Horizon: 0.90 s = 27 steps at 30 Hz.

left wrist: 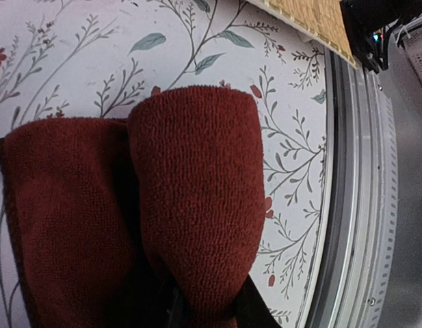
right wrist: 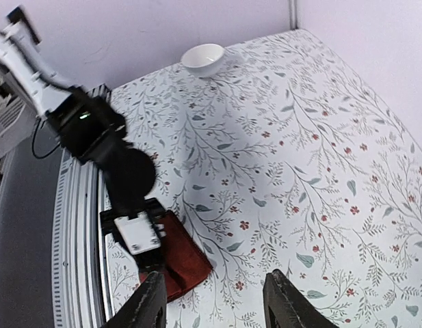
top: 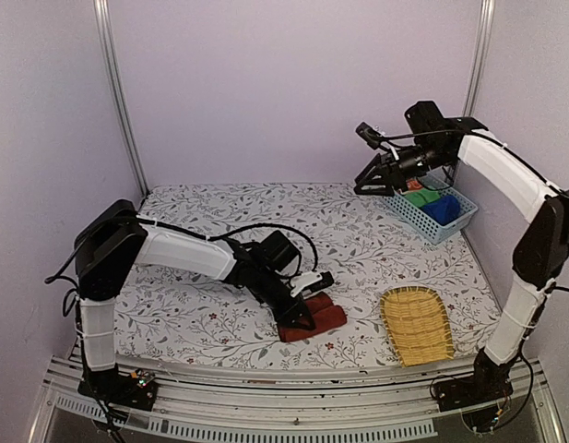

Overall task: Roll the towels
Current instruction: Roll the towel at the center of the board.

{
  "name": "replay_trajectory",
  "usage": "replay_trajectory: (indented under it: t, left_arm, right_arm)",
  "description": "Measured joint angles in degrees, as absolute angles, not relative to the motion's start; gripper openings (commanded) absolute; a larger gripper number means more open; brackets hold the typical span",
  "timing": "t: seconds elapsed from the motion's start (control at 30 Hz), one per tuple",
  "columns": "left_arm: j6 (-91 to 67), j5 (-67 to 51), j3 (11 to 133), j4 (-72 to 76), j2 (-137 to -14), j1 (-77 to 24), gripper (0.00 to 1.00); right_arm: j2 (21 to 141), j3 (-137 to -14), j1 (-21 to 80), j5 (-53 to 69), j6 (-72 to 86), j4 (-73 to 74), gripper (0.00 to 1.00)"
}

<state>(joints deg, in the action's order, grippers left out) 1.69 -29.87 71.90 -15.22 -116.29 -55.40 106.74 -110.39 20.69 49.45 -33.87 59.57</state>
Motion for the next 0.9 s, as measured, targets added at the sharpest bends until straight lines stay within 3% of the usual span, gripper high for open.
replay_trajectory:
  t: [0.23,0.43,0.9]
  left_arm:
    - [-2.2,-44.9,75.9,-18.3,-121.8,-49.5,0.19]
    - [-5.0,-51.1,76.3,-18.0,-124.0,-47.3,0.19]
    - [-7.4,-53.4,76.0,-16.7,-124.9,-46.2,0.28]
  right_arm:
    - [92.2,-89.5,32.0,49.6,-50.6,59.7,0.54]
    - [92.5,-72.4,41.8,34.7,-52.8,49.4,0.56]
    - [101.1,-61.8,55.3,12.3,-54.3,25.4,0.53]
